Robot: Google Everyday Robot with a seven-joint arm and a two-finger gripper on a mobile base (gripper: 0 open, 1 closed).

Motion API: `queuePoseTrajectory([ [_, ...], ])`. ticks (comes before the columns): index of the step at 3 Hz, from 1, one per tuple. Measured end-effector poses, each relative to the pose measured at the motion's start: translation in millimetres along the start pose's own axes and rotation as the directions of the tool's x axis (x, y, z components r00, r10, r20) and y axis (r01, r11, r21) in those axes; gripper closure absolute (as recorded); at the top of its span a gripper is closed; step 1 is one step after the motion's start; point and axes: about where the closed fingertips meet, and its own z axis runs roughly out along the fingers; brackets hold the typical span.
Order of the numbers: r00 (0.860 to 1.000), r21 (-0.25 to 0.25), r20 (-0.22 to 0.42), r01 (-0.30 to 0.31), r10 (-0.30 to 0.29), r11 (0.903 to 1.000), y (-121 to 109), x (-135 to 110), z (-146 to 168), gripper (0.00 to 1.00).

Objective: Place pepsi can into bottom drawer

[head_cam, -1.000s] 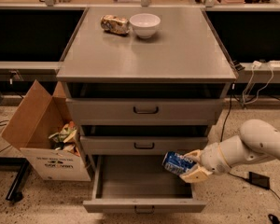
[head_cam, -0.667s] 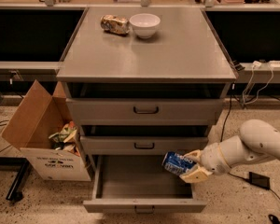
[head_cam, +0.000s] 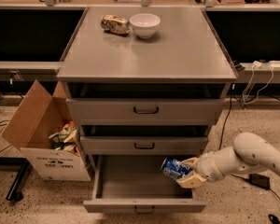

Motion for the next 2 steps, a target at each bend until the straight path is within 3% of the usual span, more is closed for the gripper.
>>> queuePoseTrajectory([
  [1,0.999,0.054,0.047,-0.016,0.014,0.9984,-36.5,31.5,39.0,1.0],
  [2,0.995,0.063,0.082,-0.055,0.05,0.9965,-71.6,65.3,89.4,1.0],
])
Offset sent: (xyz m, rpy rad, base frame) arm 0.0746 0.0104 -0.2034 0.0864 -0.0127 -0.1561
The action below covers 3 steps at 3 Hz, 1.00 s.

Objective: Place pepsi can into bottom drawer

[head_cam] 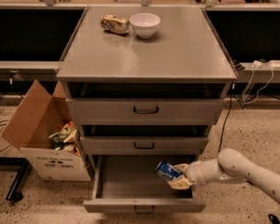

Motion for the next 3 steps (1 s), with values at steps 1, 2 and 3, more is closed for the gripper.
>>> queuePoseTrajectory([
  [1,0.998,-0.017,0.015,-0.057,0.057,0.9982,-25.6,32.3,45.3,1.0],
  [2,0.988,-0.024,0.021,-0.153,0.153,0.988,-53.2,74.8,94.8,1.0],
  [3,0.981,-0.022,0.022,-0.194,0.195,0.9807,-68.3,92.3,121.2,1.0],
])
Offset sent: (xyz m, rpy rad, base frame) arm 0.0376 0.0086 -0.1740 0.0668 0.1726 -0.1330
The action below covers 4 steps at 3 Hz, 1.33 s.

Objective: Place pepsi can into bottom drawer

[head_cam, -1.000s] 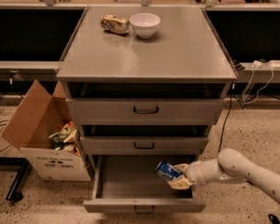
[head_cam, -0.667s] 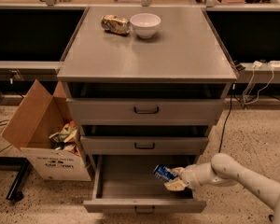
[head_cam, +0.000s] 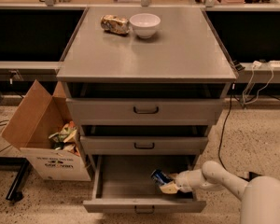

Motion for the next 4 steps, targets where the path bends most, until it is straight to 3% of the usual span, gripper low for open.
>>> queuePoseTrajectory([
  [2,0.997,-0.019,-0.031,-0.077,0.076,0.9969,-39.9,11.9,53.7,0.58],
  [4,0.994,-0.035,-0.046,-0.096,0.094,0.9948,-53.9,7.7,76.8,0.11],
])
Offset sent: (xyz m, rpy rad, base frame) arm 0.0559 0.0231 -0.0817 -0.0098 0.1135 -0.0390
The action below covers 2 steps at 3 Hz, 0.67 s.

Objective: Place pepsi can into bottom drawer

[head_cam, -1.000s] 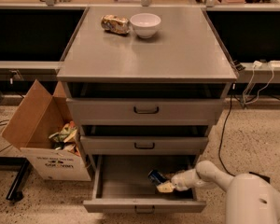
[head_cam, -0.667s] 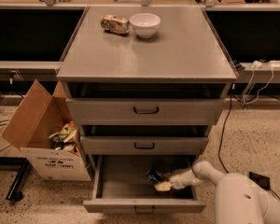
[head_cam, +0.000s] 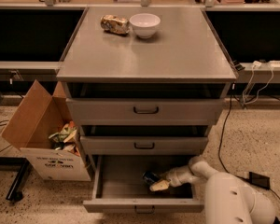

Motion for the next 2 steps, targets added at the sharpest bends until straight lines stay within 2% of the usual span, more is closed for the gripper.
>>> queuePoseTrajectory([
  [1,0.998,-0.009,0.065,-0.005,0.006,0.9999,8.0,-6.3,-11.9,0.0],
  [2,0.979,-0.033,0.206,0.001,0.005,0.9995,21.7,1.1,-51.7,0.0],
])
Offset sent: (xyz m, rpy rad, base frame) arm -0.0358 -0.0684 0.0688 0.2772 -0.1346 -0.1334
